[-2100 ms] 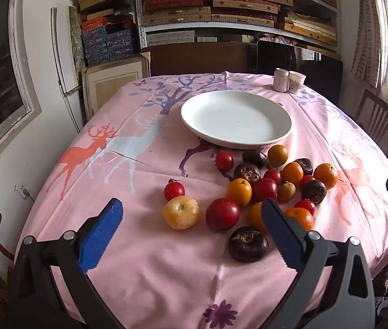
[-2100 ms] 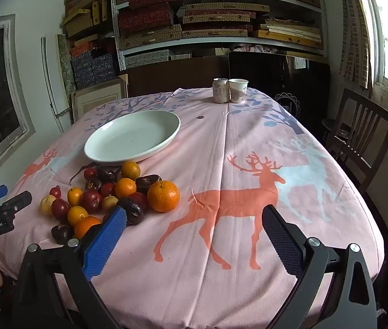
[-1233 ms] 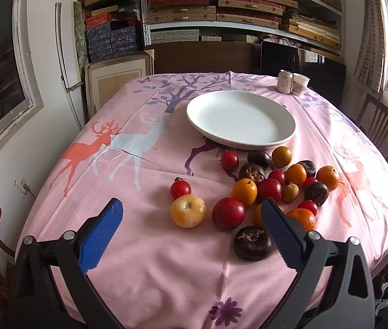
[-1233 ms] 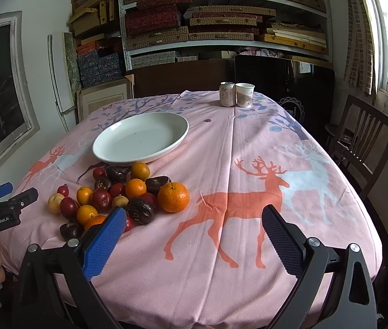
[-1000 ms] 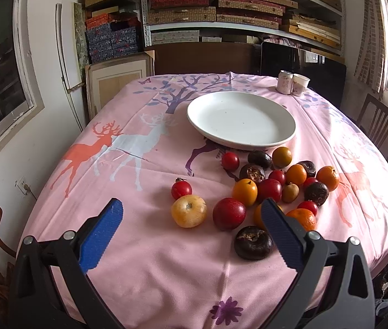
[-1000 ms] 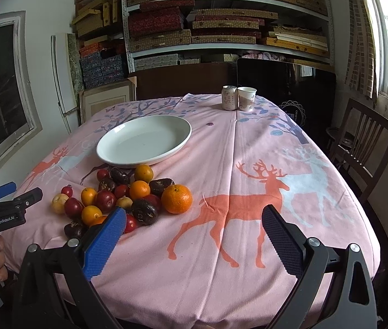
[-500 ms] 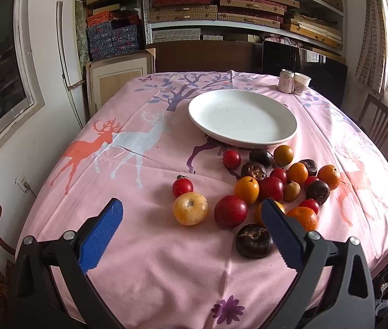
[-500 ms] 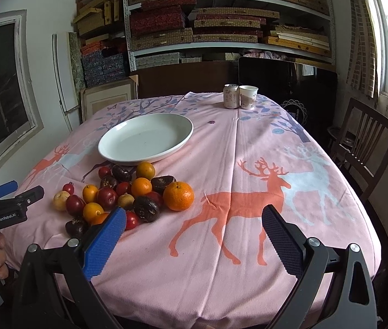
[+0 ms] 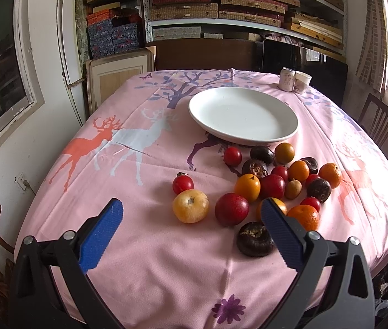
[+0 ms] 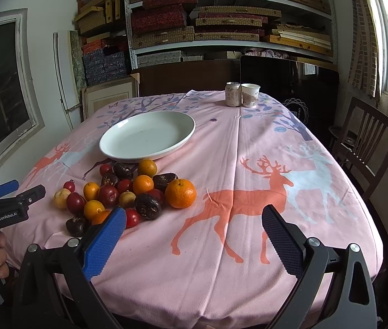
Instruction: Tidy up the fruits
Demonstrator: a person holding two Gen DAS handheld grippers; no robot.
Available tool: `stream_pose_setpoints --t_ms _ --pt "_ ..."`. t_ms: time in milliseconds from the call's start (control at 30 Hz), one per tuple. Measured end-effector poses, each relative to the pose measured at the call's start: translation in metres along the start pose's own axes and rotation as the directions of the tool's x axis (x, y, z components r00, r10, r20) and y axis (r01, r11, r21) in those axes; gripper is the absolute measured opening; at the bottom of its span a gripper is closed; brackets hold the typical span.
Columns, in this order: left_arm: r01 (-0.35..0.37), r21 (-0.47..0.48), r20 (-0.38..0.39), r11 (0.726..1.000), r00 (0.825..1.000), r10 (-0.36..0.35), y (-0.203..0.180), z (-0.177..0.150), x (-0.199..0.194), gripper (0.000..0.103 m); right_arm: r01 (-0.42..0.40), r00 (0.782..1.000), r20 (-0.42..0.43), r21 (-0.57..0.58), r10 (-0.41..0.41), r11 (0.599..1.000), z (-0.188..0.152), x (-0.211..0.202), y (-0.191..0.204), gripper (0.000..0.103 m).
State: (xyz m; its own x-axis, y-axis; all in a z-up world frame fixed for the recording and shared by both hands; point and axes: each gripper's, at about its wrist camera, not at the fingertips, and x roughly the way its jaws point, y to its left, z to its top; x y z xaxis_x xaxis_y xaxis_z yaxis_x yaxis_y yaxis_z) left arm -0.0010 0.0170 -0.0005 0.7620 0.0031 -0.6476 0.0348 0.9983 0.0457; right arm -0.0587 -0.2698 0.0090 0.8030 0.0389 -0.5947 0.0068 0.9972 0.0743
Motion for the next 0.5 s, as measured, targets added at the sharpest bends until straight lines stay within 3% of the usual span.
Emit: stream_pose_setpoints --t_ms 500 --pt "-0.008 -0.001 -0.022 1.0 1.0 0.008 -0.0002 -0.0066 0.0089 0.099 0.0 1.0 -0.012 0.004 0.0 1.0 -0.0048 0.005 -0.0003 0.099"
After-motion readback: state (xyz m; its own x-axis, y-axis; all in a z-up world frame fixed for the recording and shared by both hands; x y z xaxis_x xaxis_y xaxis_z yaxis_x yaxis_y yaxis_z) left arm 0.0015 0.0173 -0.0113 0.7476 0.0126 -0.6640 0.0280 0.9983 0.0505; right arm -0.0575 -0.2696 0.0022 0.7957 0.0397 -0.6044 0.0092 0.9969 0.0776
